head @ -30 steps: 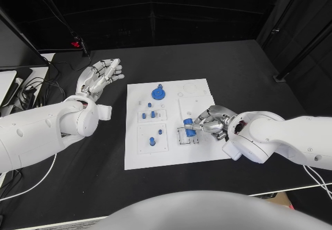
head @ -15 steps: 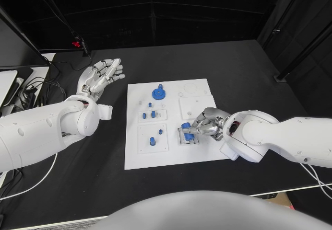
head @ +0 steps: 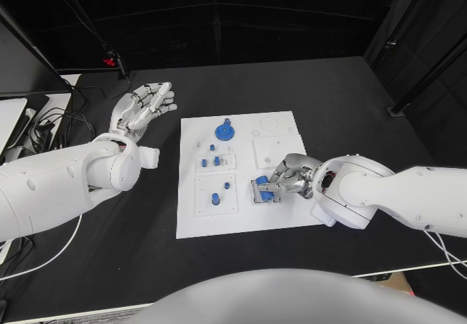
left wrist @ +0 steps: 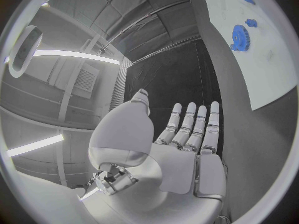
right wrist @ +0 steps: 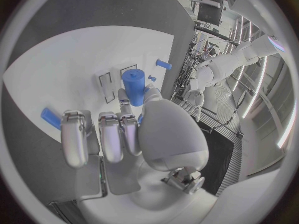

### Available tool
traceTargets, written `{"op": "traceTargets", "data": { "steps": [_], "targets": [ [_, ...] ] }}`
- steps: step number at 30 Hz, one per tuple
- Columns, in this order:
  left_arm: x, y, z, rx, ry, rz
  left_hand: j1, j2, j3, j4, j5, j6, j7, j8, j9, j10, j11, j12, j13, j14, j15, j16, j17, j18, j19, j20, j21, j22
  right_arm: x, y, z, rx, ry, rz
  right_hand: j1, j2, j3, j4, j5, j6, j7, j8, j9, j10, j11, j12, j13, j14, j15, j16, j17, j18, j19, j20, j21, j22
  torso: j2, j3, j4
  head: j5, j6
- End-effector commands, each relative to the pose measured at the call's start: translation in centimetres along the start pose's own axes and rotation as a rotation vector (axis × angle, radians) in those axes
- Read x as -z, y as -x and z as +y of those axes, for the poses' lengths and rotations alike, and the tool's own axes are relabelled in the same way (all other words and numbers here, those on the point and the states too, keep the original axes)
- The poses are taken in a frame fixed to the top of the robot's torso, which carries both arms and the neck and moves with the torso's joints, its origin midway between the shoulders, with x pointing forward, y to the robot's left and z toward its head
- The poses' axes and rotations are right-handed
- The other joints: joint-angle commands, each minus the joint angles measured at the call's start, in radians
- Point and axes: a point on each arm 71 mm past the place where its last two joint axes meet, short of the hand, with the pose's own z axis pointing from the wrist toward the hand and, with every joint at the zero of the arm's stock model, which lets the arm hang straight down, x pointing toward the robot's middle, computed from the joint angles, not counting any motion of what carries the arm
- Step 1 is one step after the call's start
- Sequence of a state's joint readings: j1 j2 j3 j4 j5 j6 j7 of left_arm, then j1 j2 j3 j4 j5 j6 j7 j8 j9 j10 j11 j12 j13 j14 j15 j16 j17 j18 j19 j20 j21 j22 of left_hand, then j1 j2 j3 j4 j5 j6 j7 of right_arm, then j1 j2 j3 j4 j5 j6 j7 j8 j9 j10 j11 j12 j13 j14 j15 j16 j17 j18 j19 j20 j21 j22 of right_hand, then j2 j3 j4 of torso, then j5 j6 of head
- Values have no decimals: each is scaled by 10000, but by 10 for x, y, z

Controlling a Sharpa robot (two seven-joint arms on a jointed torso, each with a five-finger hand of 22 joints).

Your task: Assemble the parts on the task board

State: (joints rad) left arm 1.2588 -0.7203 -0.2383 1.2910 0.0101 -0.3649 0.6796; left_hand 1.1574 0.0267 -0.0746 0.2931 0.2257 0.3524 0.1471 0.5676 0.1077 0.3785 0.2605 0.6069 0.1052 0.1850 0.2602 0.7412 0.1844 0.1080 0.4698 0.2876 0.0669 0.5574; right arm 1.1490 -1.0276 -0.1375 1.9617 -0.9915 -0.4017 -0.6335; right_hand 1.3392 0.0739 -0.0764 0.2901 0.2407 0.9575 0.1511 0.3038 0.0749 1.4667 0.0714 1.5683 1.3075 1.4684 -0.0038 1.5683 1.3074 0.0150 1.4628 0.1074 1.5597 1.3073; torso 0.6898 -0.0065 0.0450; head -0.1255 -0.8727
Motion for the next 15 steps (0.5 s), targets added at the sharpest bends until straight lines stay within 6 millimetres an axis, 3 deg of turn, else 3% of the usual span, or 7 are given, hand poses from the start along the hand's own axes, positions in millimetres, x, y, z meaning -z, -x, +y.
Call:
{"op": "traceTargets", "data": {
  "steps": [1,8,10,15],
  "targets": [
    [0,-1,-4,72,-369,81,3,62,-83,-4,56,-80,1487,37,-13,-67,15,54,-13,-45,-1,42,-15,-183,-5,21,42,-15,0,-2,2,467,23,174,-63,68,-109,8,15,224,-156,-68,0,1041,-43,25,2632,1024,-47,25,2634,-101,966,-59,-42,2570,-2,-3,4,-14,1],
    [0,0,-4,59,-359,59,3,65,-86,-4,57,-83,1488,40,-15,-70,15,58,-15,-46,0,46,-20,-184,2,21,43,-6,-1,-3,3,591,8,311,-199,160,-279,5,-281,234,-133,-212,-5,1041,-22,25,2632,1024,-29,25,2634,-108,983,-42,-19,2579,7,-13,-20,-26,1],
    [0,0,-4,63,-358,67,3,65,-86,-4,57,-83,1488,40,-15,-70,15,58,-15,-46,0,46,-20,-184,2,21,43,-6,-1,-4,3,621,-11,344,-215,167,-303,6,-309,232,-129,-230,-6,1041,-19,25,2632,1024,-28,25,2634,-108,981,-40,-22,2578,3,-8,2,-41,1],
    [0,-1,-4,79,-353,88,3,65,-86,-4,57,-83,1488,40,-15,-70,15,58,-15,-46,0,46,-20,-184,2,21,43,-6,-2,-3,2,674,-57,394,-260,177,-372,8,-377,211,-114,-285,-11,1041,-7,25,2632,1024,-23,25,2634,-106,977,-35,-27,2576,1,-7,7,53,1]
  ]
}}
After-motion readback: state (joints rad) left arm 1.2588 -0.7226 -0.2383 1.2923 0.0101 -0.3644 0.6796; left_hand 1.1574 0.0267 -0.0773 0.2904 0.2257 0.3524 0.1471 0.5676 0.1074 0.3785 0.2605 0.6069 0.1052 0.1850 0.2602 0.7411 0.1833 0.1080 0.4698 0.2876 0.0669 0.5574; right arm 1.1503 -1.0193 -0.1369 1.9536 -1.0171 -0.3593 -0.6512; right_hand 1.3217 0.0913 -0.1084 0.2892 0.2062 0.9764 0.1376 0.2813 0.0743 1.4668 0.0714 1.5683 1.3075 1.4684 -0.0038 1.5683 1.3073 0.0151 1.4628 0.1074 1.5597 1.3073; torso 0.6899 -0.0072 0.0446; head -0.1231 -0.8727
